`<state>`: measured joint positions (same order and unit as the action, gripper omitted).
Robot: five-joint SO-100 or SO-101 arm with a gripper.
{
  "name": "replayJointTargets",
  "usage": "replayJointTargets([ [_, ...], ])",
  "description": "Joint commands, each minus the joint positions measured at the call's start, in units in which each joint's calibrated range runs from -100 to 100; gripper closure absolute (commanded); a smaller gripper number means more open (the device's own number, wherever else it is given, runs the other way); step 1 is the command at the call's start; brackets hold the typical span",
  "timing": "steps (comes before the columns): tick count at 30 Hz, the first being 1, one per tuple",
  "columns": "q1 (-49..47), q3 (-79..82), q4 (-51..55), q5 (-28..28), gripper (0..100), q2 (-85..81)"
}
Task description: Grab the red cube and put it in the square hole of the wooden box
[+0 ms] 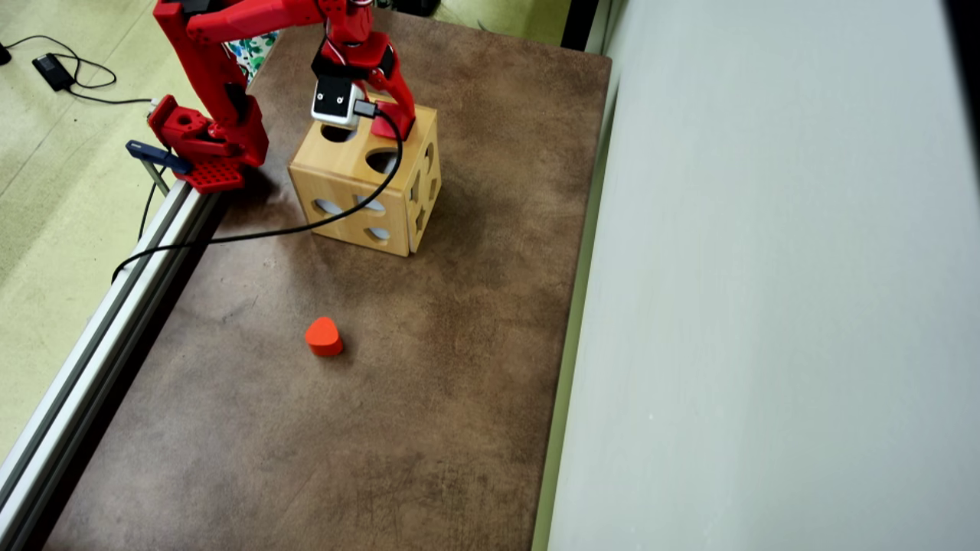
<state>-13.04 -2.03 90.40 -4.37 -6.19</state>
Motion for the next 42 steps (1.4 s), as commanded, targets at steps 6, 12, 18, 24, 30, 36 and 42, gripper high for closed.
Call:
replayJointTargets([
  [6,-0.7,-2.0,-0.5,0.3,80,5.5],
  [12,-0.7,-2.0,-5.5,0.3,87,5.7],
  [18,-0.6,-2.0,-6.3,0.3,93,4.4],
  [24,-0.7,-6.0,-5.4,0.4,97,4.2],
  [30,-0.8,-11.9,-1.3,0.4,98,5.2],
  [36,-2.1,-18.8,2.9,0.4,98,5.3],
  [42,-1.8,-18.8,6.2,0.5,98,5.3],
])
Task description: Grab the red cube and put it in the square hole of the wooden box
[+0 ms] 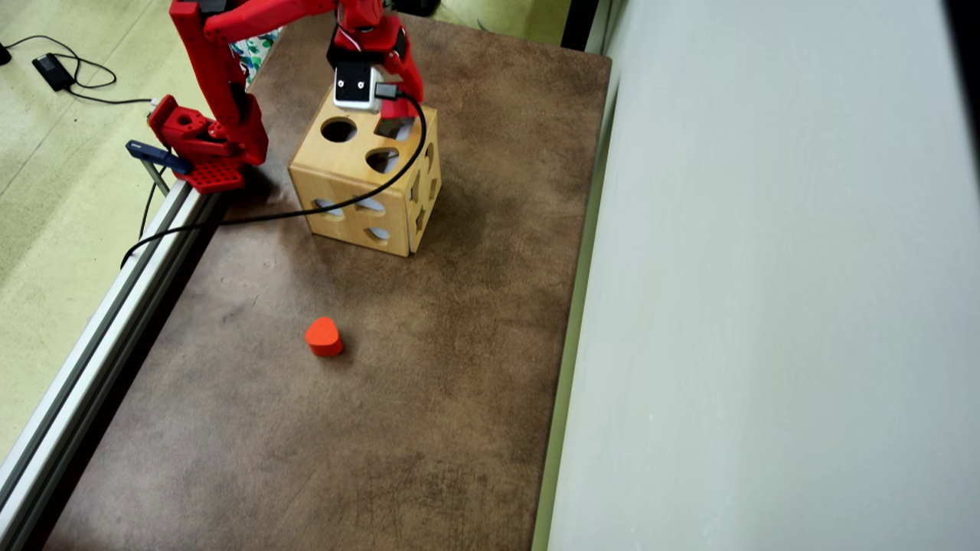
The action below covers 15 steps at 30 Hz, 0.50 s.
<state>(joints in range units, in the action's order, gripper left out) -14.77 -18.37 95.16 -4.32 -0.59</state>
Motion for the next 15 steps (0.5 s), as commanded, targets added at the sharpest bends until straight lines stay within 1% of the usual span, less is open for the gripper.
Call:
replayJointTargets([
  [1,0.1,-2.4,2.0,0.5,98,-0.3],
  [6,0.3,-1.8,2.7,2.6,98,-1.0],
  [15,1.2,-1.8,2.7,4.3,98,-0.5],
])
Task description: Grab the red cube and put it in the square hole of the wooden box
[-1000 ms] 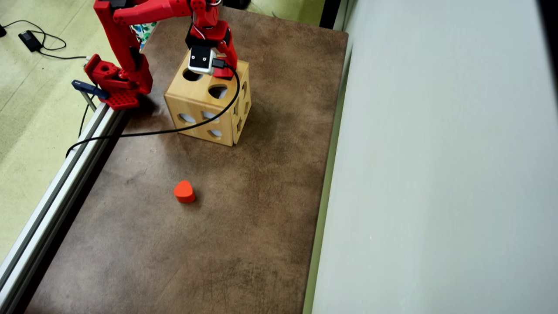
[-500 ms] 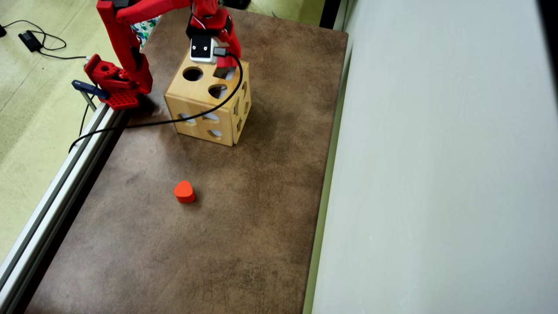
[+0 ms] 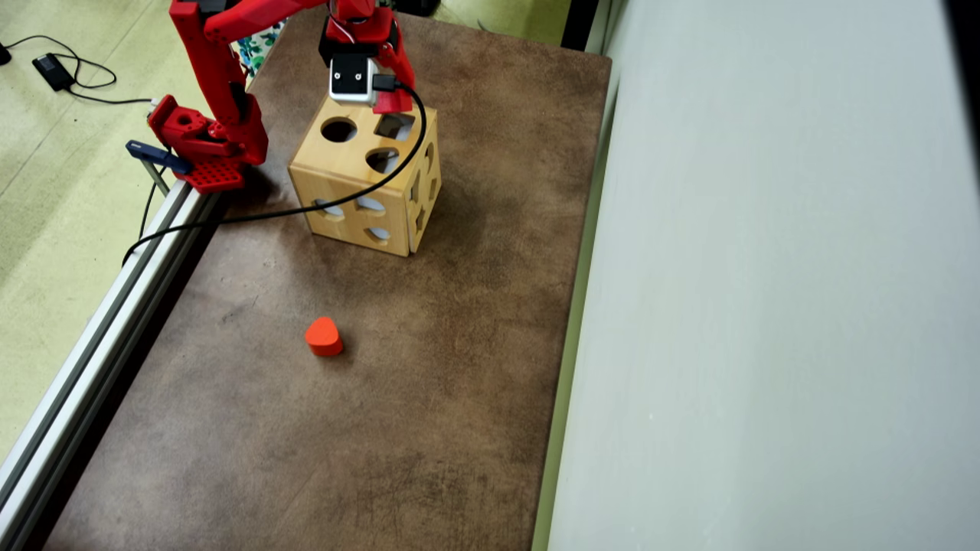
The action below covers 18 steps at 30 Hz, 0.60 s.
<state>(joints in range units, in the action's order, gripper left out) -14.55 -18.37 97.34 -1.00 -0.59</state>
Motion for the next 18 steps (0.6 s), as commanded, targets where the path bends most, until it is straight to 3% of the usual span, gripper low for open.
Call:
replayJointTargets([
  [1,1.8,-1.8,0.5,1.0,98,-0.4],
  [18,5.0,7.0,0.4,1.0,97,-0.5],
])
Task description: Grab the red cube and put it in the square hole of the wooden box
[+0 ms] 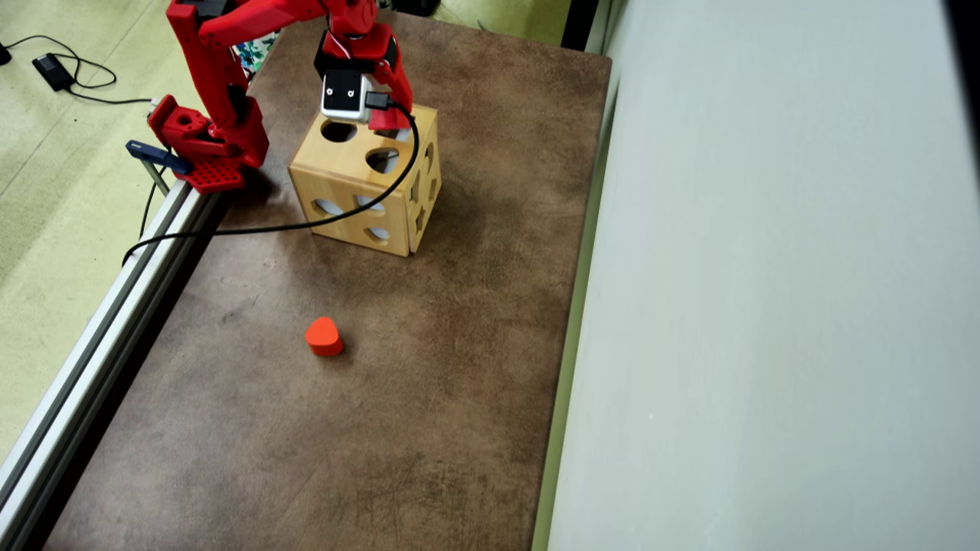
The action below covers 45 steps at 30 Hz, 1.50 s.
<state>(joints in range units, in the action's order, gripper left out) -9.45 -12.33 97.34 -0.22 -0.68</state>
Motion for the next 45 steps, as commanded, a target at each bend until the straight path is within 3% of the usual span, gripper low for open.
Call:
replayJointTargets([
  [1,-0.1,1.1,0.4,0.2,97,-0.6],
  [4,-0.1,1.1,0.4,0.2,93,-0.6],
  [11,-0.1,5.5,0.5,0.3,71,-1.2],
  [15,-0.1,6.3,0.5,0.3,66,-1.2],
  [45,-0.4,5.2,-0.4,0.2,66,-8.6],
])
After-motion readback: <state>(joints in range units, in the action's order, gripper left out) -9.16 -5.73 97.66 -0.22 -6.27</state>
